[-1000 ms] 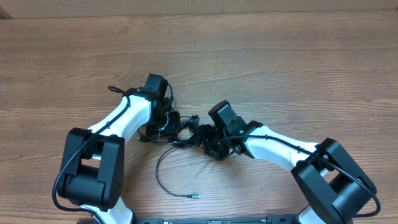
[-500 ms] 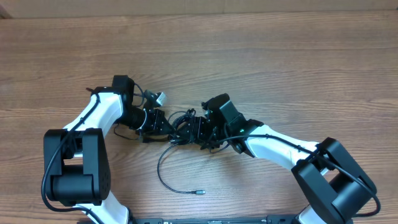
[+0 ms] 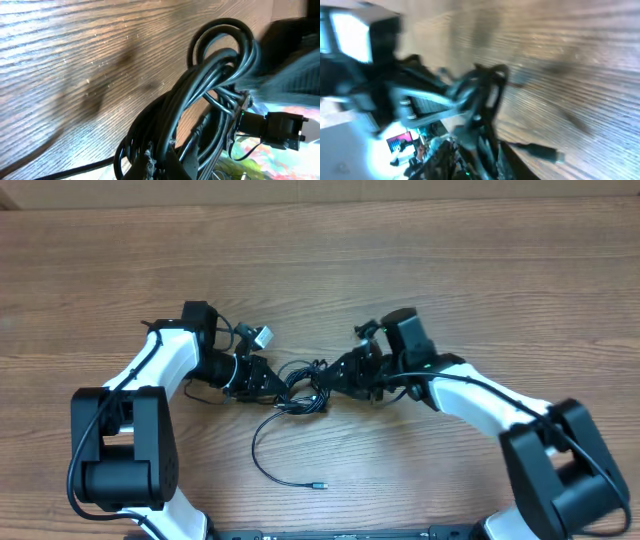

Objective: Untangle cables

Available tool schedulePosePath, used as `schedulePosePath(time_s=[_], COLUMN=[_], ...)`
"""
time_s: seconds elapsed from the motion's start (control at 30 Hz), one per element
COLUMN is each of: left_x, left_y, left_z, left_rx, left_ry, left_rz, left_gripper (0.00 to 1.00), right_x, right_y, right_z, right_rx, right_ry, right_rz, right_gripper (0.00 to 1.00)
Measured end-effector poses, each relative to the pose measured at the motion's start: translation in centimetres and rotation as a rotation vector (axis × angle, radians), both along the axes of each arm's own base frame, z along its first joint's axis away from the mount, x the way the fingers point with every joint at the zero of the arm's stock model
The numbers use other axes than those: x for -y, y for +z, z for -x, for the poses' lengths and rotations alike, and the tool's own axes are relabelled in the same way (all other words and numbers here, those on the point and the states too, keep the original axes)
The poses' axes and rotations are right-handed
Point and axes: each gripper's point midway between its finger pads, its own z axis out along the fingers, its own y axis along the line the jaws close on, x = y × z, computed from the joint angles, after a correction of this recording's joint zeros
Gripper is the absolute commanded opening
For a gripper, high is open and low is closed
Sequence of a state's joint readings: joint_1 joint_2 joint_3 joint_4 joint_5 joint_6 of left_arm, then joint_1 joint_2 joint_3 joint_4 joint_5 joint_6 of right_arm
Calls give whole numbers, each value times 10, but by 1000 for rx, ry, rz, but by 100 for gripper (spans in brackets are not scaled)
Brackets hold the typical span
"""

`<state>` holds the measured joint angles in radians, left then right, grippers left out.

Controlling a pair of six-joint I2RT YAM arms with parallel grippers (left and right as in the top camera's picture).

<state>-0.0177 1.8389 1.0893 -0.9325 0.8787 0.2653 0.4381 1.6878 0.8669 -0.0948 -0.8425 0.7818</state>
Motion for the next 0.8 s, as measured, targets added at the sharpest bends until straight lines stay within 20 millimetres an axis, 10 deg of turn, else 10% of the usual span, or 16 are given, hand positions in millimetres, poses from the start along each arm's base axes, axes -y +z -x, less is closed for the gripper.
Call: schedulePosePath(time_s=[0.1, 0.43, 0.8], left_x=[0, 0, 2], left_y=[-1, -1, 1], left_z=[-3, -5, -1], left_rx=[-21, -102, -162], left_ry=[32, 108, 135], left_rz=[-8, -17, -8], left_gripper=[4, 4, 4], right_x=[-5, -54, -67], right_y=[27, 13, 16], right_z=[5, 51, 39], right_rx=[65, 115, 118], right_ry=[30, 138, 7], right_rz=[-46, 48, 68], right_gripper=[4, 4, 4])
